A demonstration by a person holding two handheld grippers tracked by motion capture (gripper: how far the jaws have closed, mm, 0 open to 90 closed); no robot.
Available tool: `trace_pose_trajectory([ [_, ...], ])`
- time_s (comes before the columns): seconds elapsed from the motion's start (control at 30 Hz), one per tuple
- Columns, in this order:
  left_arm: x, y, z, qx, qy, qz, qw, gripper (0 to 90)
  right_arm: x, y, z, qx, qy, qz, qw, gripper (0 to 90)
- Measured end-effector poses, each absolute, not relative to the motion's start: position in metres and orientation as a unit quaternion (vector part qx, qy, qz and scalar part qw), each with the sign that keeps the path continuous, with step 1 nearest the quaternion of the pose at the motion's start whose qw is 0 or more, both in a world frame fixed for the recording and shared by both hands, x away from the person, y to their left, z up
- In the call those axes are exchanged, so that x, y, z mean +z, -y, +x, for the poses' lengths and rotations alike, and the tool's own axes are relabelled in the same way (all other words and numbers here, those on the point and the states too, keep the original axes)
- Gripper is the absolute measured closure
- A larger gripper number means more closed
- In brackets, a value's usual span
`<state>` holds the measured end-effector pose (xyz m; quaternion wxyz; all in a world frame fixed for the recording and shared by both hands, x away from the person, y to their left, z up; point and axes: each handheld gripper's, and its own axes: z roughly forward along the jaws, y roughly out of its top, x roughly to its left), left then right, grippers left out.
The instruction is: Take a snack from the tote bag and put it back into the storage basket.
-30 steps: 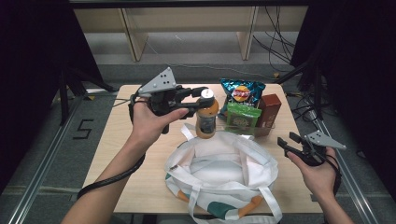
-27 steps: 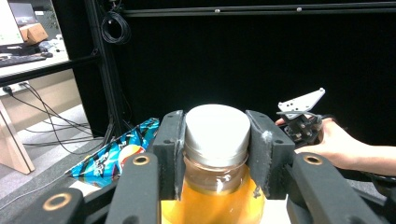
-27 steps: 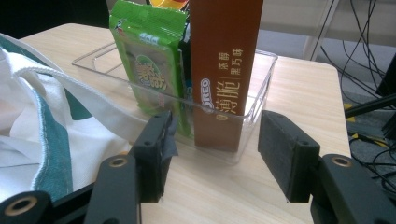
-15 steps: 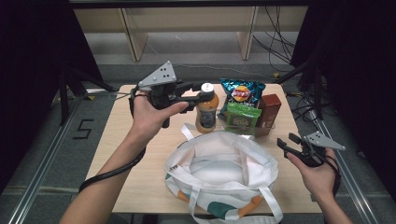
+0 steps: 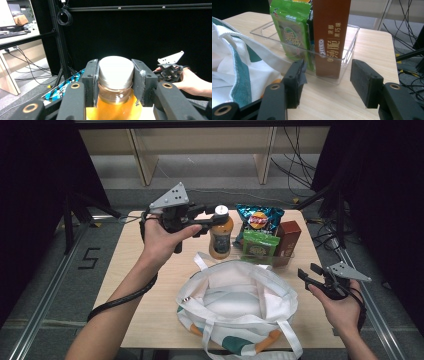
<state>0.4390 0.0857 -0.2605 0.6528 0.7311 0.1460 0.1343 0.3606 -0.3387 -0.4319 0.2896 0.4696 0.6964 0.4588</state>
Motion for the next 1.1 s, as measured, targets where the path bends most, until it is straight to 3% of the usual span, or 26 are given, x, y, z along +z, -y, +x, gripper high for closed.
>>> trace_pose_trajectory([
  [1.1, -0.272, -0.087, 0.459, 0.139, -0.148, 0.723, 0.66, 59.0, -0.432, 0.34, 0.36, 0.454, -0.694, 0.474, 0.296, 45.8],
])
